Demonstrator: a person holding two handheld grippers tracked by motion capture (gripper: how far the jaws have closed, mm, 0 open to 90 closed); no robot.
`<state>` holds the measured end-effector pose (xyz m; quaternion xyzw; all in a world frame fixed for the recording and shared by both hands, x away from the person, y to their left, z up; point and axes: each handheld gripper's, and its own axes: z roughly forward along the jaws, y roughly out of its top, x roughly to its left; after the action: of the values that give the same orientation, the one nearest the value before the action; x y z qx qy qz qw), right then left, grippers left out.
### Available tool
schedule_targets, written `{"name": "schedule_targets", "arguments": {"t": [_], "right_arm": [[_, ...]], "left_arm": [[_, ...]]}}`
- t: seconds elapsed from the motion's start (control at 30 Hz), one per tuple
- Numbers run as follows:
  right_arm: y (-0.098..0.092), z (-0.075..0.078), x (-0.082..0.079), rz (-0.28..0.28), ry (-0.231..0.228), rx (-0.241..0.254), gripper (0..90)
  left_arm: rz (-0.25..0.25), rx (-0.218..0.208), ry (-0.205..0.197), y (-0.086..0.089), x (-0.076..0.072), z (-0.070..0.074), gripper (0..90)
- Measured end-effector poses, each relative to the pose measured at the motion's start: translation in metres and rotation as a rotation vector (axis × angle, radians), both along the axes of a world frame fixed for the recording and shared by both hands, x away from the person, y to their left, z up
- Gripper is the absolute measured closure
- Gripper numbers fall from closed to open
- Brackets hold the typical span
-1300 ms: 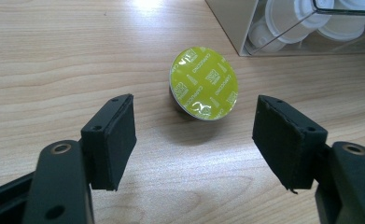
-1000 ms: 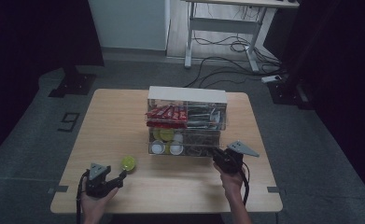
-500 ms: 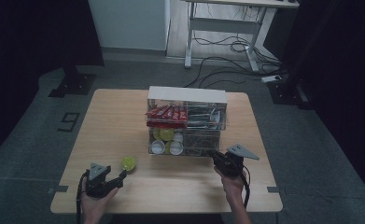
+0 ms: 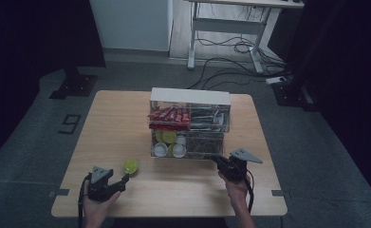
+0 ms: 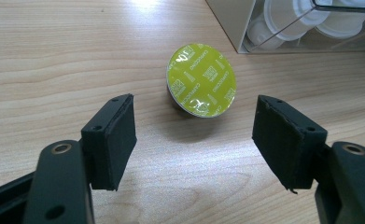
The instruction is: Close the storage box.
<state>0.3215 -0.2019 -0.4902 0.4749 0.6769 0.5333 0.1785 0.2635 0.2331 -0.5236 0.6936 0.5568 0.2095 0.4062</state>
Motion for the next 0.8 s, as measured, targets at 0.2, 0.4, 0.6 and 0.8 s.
{"name": "schedule_targets", "arguments": {"t": [0.2, 0.4, 0.6, 0.8], "right_arm": [[-0.001, -0.002, 0.001, 0.001, 0.005, -0.006, 88.6], [-0.001, -0.005, 0.001, -0.002, 0.023, -0.01, 88.4], [-0.002, -0.008, 0.002, -0.001, 0.035, -0.017, 88.4], [-0.002, -0.012, 0.004, 0.0, 0.051, -0.024, 88.4]], "left_arm": [[-0.007, 0.002, 0.008, -0.001, 0.0, -0.001, 30.6], [-0.007, 0.003, 0.012, 0.0, 0.0, -0.001, 30.5], [-0.011, 0.004, 0.015, -0.001, 0.001, -0.002, 30.5], [-0.012, 0.006, 0.018, -0.001, 0.001, -0.002, 30.5]]}}
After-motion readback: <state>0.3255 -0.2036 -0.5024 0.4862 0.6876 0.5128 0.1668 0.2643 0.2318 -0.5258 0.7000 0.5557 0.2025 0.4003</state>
